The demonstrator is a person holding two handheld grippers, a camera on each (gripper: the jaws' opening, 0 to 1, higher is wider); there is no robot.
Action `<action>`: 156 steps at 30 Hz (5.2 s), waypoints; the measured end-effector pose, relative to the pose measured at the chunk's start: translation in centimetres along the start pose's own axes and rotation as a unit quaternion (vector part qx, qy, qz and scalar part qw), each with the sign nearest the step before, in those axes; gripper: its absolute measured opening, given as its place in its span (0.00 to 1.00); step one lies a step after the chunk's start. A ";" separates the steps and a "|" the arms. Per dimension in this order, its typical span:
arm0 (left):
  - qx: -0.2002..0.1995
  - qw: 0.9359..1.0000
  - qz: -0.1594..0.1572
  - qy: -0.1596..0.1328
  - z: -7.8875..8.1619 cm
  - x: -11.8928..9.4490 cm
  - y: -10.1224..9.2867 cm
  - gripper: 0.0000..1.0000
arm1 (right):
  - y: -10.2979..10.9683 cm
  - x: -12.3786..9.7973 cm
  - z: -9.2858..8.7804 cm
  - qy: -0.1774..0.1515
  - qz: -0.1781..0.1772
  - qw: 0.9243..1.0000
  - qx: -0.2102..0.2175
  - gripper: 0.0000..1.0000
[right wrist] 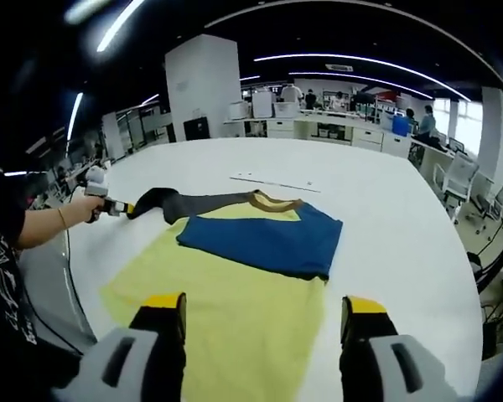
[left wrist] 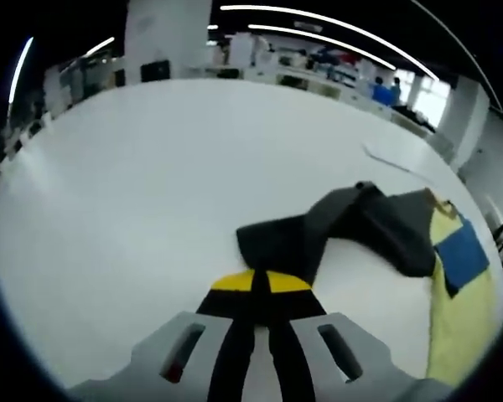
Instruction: Fold the garment on the visible template until the final outline fits inside the template.
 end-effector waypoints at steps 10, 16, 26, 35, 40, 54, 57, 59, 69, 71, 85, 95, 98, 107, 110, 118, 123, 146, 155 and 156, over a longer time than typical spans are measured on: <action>0.050 0.997 -0.002 -0.057 1.9 -2.7 3.0 0.00 | 0.0 0.1 0.3 -0.011 0.004 1.000 0.012 0.74; 0.054 0.997 -0.007 -0.060 1.9 -3.4 3.8 0.00 | 0.2 0.2 0.7 -0.014 0.008 1.000 0.008 0.74; 0.018 0.999 0.008 -0.043 2.0 -3.8 4.4 0.00 | 0.5 -0.3 0.5 -0.017 0.004 1.000 0.014 0.73; 0.005 1.000 -0.003 -0.019 1.1 -4.6 4.1 0.00 | 0.9 -0.6 0.5 -0.021 0.001 1.000 0.021 0.73; 0.018 1.000 -0.003 -0.010 0.3 -4.3 4.4 0.01 | 1.3 -0.4 0.5 -0.019 0.004 1.000 0.019 0.73; 0.130 0.988 -0.048 -0.064 -0.3 -5.6 4.9 0.28 | 1.2 -0.3 0.4 -0.016 0.005 1.000 0.018 0.73; 0.154 0.984 -0.058 -0.066 -0.5 -5.7 4.8 0.32 | 1.3 -0.2 0.4 -0.014 0.007 1.000 0.018 0.73; 0.181 0.978 -0.066 -0.077 -0.2 -5.9 4.6 0.34 | 1.4 -0.1 0.4 -0.014 0.007 1.000 0.017 0.73; 0.303 0.950 -0.048 -0.054 -0.1 -4.5 4.4 0.25 | 1.7 0.3 0.1 -0.012 0.004 1.000 0.027 0.72; 0.299 0.952 -0.054 -0.051 -0.2 -4.1 4.3 0.21 | 1.7 0.3 0.1 -0.013 0.003 0.999 0.029 0.72; 0.286 0.954 -0.062 -0.067 0.8 -4.7 3.9 0.00 | 1.5 0.2 0.2 -0.018 -0.003 0.999 0.041 0.71; 0.271 0.953 -0.083 -0.107 3.7 -7.7 2.2 0.00 | 1.6 0.0 0.3 -0.023 -0.001 0.999 0.044 0.71; 0.258 0.957 -0.078 -0.103 4.5 -6.9 2.0 0.00 | 1.6 0.1 0.2 -0.023 -0.001 0.999 0.047 0.71; 0.213 0.970 -0.076 -0.090 6.0 -3.0 1.9 0.00 | 1.2 0.0 0.2 -0.025 -0.008 0.998 0.054 0.71; 0.213 0.971 -0.072 -0.087 6.2 -1.9 1.9 0.00 | 0.9 -0.2 0.1 -0.023 -0.014 0.998 0.056 0.71; 0.225 0.969 -0.059 -0.082 6.6 0.8 1.5 0.00 | 0.8 -0.2 -0.4 -0.012 -0.021 0.998 0.060 0.71; 0.227 0.969 -0.053 -0.077 6.5 2.4 1.4 0.00 | 0.7 -0.1 -0.3 -0.008 -0.023 0.998 0.060 0.71; 0.233 0.971 -0.008 -0.048 5.3 4.2 3.2 0.24 | 0.9 0.6 0.2 0.002 0.002 1.000 0.019 0.83; 0.211 0.976 -0.021 -0.050 4.3 1.9 4.6 0.25 | 1.1 0.8 0.4 -0.002 0.006 1.000 0.019 0.83; 0.211 0.976 -0.020 -0.047 4.1 1.9 4.7 0.25 | 1.2 0.8 0.4 -0.003 0.007 1.000 0.019 0.83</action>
Point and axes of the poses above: the point that each gripper's makers call its tool centre point, and the gripper's own axes: x roughly forward along the fingers, y roughly to its left, z roughly out of its top, the point moved 6 cm from there along -x, roughly backward along the fingers, and after that the axes turned 5 degrees about z, right-handed, at the moved point
